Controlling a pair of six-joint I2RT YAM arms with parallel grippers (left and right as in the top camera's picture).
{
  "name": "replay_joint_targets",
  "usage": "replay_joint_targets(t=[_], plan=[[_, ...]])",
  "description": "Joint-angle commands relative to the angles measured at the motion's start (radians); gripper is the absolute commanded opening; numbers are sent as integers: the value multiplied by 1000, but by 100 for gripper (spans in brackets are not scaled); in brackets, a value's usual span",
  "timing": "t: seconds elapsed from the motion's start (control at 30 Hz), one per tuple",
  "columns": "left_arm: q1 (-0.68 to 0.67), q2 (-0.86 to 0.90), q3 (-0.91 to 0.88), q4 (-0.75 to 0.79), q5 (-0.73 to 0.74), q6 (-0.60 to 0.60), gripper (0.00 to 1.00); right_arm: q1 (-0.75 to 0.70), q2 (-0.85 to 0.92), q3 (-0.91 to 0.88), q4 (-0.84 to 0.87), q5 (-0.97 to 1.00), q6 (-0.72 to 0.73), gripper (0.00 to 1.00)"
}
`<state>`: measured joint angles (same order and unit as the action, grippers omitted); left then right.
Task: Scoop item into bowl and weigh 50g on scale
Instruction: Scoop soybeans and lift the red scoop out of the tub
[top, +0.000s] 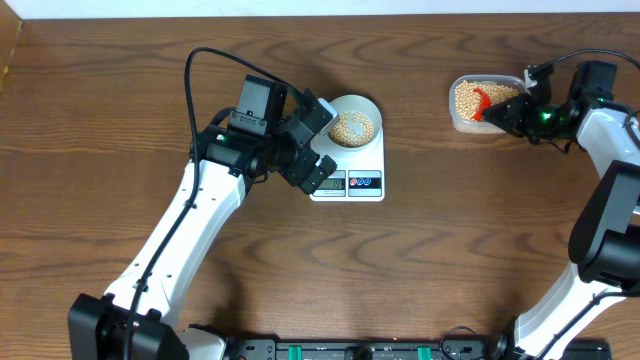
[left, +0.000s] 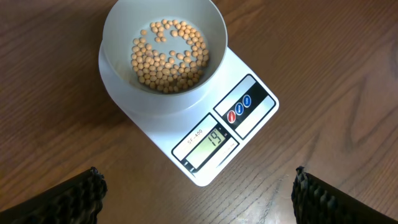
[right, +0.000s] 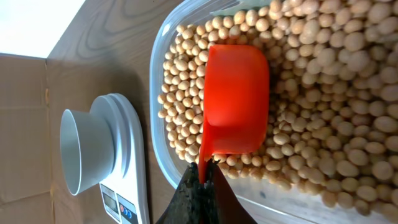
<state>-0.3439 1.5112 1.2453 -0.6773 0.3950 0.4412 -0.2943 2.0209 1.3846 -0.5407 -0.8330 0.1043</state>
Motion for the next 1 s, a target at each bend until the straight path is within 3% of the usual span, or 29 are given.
replay_joint_targets(t=[0.0,0.97], plan=[[0,4,2,-3,16,-13,98,-11,27,-8,-6,-51,15,1],[0,4,2,-3,16,-13,98,-99,26,-8,32,-225,11,1]])
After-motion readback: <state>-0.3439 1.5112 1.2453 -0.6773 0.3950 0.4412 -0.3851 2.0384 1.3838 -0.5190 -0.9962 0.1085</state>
